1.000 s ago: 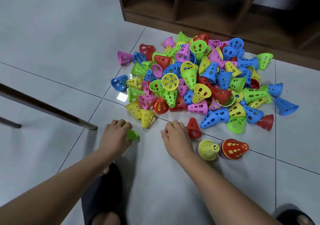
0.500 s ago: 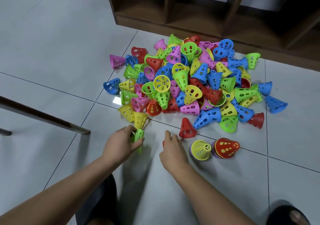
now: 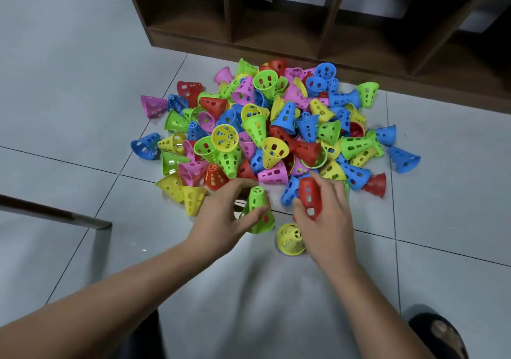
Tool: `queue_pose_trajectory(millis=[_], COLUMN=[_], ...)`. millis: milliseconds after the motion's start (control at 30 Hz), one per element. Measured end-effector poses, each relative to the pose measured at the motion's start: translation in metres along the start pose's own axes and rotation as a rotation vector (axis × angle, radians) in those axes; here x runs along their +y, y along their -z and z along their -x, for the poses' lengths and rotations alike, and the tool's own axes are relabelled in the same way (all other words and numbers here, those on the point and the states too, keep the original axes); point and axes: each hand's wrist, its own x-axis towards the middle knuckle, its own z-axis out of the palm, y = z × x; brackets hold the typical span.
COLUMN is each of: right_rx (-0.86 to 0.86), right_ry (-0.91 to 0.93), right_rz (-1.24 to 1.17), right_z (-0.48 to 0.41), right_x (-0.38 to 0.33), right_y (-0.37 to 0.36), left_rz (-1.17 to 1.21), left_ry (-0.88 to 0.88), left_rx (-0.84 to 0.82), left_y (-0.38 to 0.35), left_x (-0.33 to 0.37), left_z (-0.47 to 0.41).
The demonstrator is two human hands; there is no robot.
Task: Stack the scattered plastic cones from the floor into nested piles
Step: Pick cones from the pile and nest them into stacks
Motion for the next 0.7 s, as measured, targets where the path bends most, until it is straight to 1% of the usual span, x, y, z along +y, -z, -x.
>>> queue_pose_trajectory(millis=[100, 200, 300, 500, 567, 633, 700], right_rx=[0.094, 0.157, 0.146, 0.116, 0.114, 0.153, 0.138], right_ry=[-0.070, -0.140, -0.200, -0.257, -0.223, -0.101, -0.002], right_rz=[-0.050, -0.049, -0.055, 0.007, 0.044, 0.077, 0.093], right_z=[-0.001, 0.005, 0.017, 0.032, 0.033, 0.031, 0.026], right_x=[0.024, 0.049, 0.068, 0.079, 0.075, 0.069, 0.057], right_y=[0.021, 0.030, 0.026, 0.013, 0.011, 0.005, -0.004], left_rz=[0.002, 0.007, -0.045, -0.167, -0.182, -0.178, -0.181], left_ry=[-0.076, -0.131, -0.187, -0.208, -0.209, -0.178, -0.135], left_rx=[-0.091, -0.165, -0.230, -0.346, -0.347, -0.307, -0.241], left_y=[-0.018, -0.036, -0.050, -0.068, -0.066, -0.058, -0.047], left_x=[0.013, 0.021, 0.015, -0.004, -0.007, -0.011, -0.020], left_z=[-0.003, -0.004, -0.001, 0.013, 0.014, 0.013, 0.008])
